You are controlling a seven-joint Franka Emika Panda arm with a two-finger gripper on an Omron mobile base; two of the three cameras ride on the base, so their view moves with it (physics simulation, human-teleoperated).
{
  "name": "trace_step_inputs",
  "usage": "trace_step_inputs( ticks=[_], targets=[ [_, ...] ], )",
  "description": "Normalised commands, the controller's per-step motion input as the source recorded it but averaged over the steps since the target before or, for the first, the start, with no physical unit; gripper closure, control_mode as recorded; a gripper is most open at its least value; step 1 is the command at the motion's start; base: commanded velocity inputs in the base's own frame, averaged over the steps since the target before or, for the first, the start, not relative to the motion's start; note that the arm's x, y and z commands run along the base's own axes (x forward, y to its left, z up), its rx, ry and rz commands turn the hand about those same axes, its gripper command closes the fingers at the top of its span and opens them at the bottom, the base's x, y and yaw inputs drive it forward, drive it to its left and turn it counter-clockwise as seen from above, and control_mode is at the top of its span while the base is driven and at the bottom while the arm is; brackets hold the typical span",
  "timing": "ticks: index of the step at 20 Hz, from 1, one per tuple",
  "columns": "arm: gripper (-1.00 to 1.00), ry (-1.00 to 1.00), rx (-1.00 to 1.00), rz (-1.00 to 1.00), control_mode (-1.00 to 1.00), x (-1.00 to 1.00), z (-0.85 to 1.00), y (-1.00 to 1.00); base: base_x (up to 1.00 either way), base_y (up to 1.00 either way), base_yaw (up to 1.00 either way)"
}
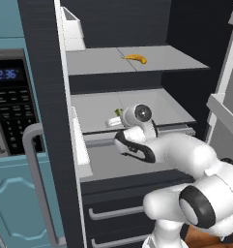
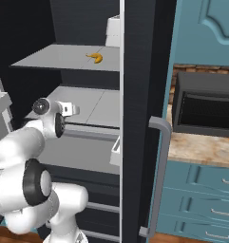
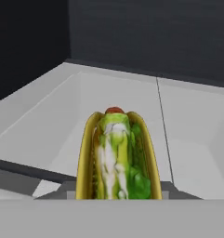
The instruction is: Move the banana and tacos from the second highest shelf to the top shelf to make space. Then, place the pitcher from the counter on the cleared second highest shelf.
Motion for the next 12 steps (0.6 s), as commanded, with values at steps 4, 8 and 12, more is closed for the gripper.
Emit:
trace_step_inputs(
  ticks=[4, 8, 12],
  targets=[
    [1.00, -0.14, 0.00, 0.00, -1.00, -0.84, 1.00, 0.00, 0.00, 0.00, 0.00],
    [1.00, -0.08, 0.00, 0.00, -1.00, -0.61, 1.00, 0.00, 0.00, 0.00, 0.00],
    [1.00, -0.05, 0.01, -0.01, -1.00, -0.27, 1.00, 0.00, 0.00, 0.00, 0.00]
  ],
)
